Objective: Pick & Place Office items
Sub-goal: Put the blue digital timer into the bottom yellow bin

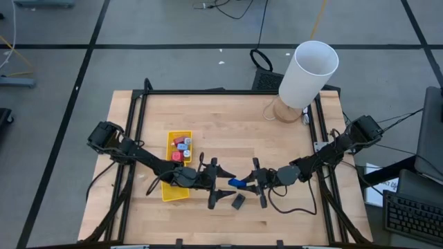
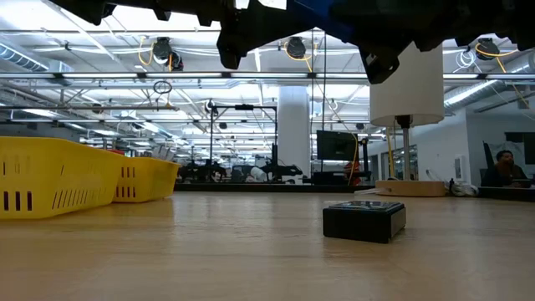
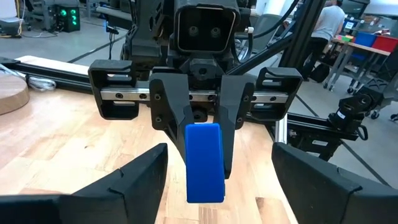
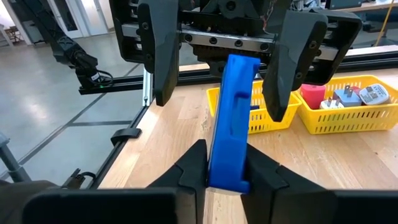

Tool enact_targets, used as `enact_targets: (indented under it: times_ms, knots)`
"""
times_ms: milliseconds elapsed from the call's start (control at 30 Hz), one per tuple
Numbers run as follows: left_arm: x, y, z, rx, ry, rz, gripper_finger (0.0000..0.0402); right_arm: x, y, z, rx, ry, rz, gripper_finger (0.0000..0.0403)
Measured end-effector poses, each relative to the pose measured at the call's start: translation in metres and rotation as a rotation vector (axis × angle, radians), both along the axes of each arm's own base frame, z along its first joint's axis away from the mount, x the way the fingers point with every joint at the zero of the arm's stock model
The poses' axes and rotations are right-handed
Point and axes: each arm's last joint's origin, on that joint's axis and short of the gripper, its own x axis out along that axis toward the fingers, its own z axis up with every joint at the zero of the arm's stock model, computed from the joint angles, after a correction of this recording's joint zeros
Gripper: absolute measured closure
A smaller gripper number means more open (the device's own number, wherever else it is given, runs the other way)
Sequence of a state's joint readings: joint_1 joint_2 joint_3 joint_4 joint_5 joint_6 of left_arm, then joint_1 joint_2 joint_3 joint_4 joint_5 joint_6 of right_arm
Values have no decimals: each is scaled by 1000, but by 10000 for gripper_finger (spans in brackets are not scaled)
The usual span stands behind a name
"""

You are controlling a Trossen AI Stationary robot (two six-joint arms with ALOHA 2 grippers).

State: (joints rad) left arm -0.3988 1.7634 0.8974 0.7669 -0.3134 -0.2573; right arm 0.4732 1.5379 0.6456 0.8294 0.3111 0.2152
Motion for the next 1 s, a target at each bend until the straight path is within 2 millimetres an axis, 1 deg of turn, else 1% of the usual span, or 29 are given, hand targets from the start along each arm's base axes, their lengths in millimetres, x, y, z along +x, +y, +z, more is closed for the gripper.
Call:
enact_targets:
  times_ms: [67,167,333,500,600,733,833,933,1000]
  knots:
    - [0,0,0,0,0,0,134,0,0,0,-2,4,0,351]
    - [0,0,0,4,0,0,170,0,0,0,-2,4,0,350]
    - [0,0,0,13,0,-3,236,0,0,0,-2,4,0,333]
    - [0,1,-1,18,5,1,291,0,0,0,-2,4,2,348]
    - [0,1,-1,15,7,2,315,0,0,0,-4,4,3,351]
    - [0,1,-1,16,6,-1,331,0,0,0,-6,4,3,338]
    - [0,0,-1,20,6,-2,328,0,0,0,-3,4,1,331]
    - [0,0,-1,22,6,-2,320,0,0,0,-1,4,1,333]
    - [0,0,-1,22,6,-2,323,0,0,-1,3,8,1,335]
